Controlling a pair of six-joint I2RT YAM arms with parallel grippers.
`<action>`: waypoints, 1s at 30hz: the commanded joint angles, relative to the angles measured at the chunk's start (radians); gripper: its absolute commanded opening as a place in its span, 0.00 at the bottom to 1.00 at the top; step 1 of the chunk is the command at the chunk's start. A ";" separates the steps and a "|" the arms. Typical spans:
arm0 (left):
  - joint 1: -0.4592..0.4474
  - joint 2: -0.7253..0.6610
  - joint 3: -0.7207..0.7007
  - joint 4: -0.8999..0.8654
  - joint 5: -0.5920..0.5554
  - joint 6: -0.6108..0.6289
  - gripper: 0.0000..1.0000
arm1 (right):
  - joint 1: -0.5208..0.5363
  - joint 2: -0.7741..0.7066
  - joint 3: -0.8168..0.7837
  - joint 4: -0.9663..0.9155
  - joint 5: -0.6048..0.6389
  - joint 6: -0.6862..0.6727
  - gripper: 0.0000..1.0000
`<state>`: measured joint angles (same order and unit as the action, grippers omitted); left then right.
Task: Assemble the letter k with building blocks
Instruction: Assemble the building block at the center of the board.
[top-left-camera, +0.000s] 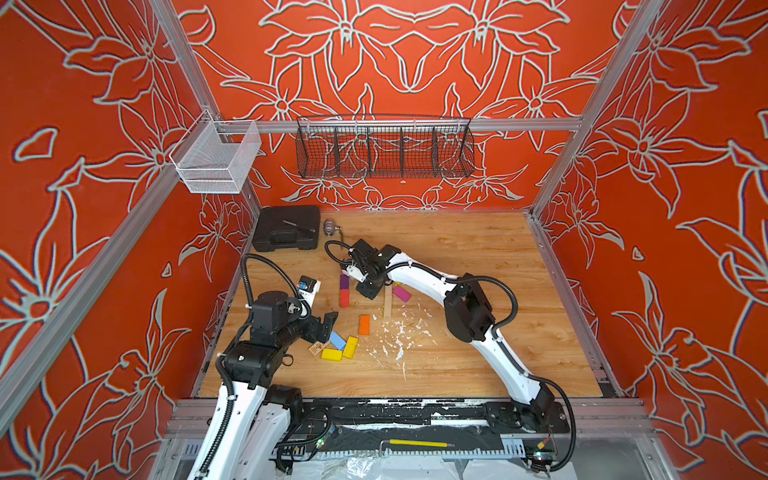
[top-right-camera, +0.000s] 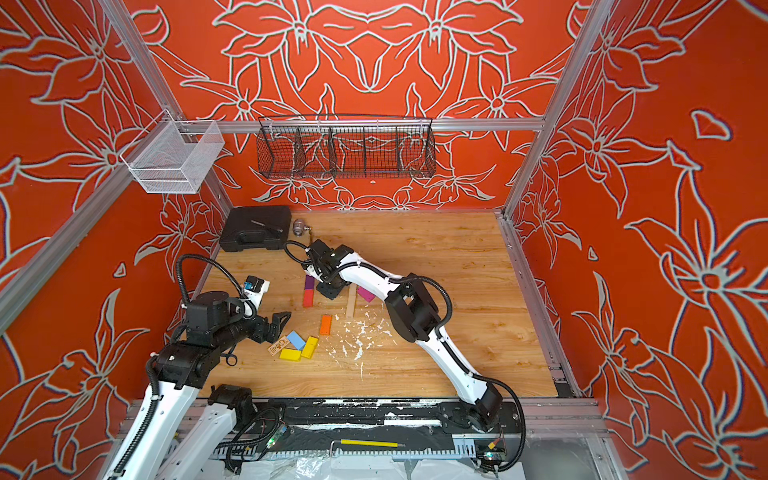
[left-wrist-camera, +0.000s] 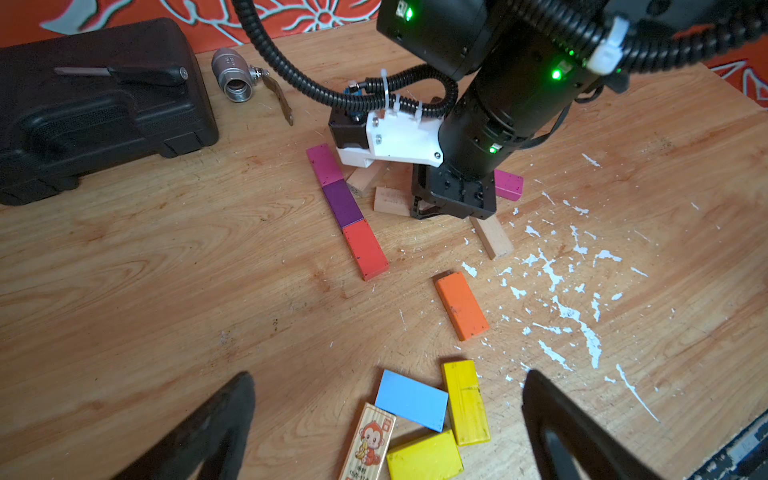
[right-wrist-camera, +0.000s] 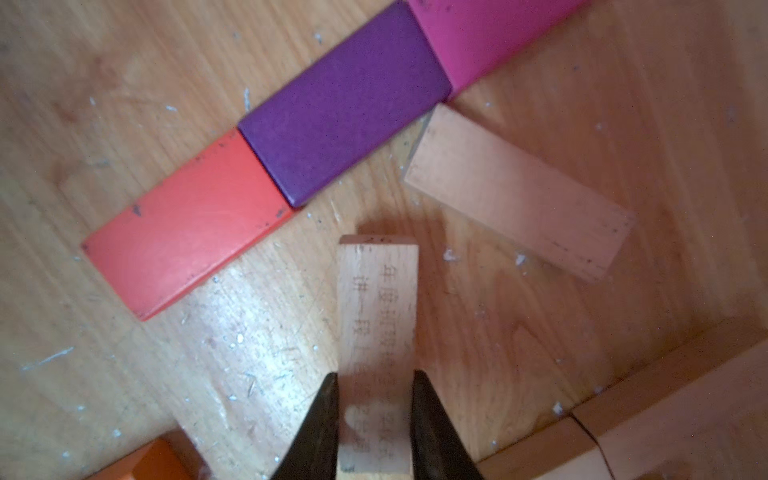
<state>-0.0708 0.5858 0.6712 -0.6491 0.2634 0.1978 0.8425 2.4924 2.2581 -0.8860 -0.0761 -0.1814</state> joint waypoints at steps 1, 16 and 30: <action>0.006 -0.001 0.005 0.008 0.001 0.012 0.98 | -0.002 0.030 0.033 -0.010 -0.040 -0.014 0.27; 0.008 -0.001 0.004 0.007 -0.001 0.012 0.98 | -0.002 0.047 0.049 -0.018 -0.045 -0.001 0.33; 0.008 -0.004 0.004 0.006 -0.004 0.011 0.98 | -0.002 0.039 0.041 0.003 -0.046 0.011 0.31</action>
<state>-0.0700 0.5858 0.6712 -0.6491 0.2630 0.1978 0.8413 2.5179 2.2772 -0.8795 -0.1066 -0.1745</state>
